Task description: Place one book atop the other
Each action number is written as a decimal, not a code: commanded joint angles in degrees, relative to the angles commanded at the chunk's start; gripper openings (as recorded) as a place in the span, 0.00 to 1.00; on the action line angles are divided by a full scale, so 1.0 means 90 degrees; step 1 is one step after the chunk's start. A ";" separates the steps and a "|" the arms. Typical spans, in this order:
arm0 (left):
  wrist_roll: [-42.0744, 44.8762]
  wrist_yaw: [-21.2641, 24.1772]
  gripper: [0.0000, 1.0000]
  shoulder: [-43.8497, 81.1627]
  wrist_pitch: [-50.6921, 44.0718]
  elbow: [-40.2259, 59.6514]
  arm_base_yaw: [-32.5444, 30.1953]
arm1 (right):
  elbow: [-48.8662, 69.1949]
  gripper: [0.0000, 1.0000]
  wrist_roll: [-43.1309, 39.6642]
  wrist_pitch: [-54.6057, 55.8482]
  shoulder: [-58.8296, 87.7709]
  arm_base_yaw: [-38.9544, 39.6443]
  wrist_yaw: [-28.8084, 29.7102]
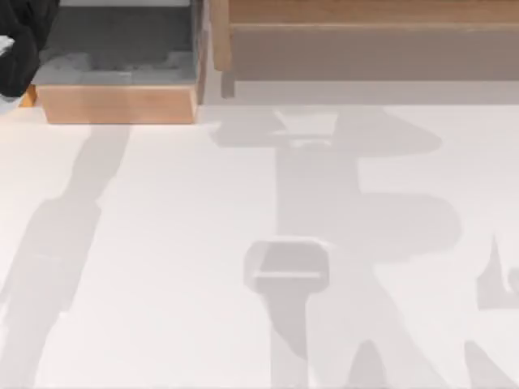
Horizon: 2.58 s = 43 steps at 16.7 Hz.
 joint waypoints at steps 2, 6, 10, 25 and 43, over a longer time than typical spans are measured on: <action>-0.0002 -0.0018 1.00 0.0224 0.0086 0.0163 -0.0022 | 0.0000 1.00 0.0000 0.0000 0.0000 0.0000 0.0000; -0.0002 -0.0019 1.00 0.0242 0.0093 0.0177 -0.0024 | 0.0000 1.00 0.0000 0.0000 0.0000 0.0000 0.0000; -0.0002 0.0010 1.00 0.0365 0.0038 0.0354 0.0003 | 0.0000 1.00 0.0000 0.0000 0.0000 0.0000 0.0000; -0.0005 0.0047 0.62 0.0905 -0.0179 0.1110 0.0033 | 0.0000 1.00 0.0000 0.0000 0.0000 0.0000 0.0000; 0.0003 0.0044 0.00 0.0871 -0.0189 0.1096 0.0023 | 0.0000 1.00 0.0000 0.0000 0.0000 0.0000 0.0000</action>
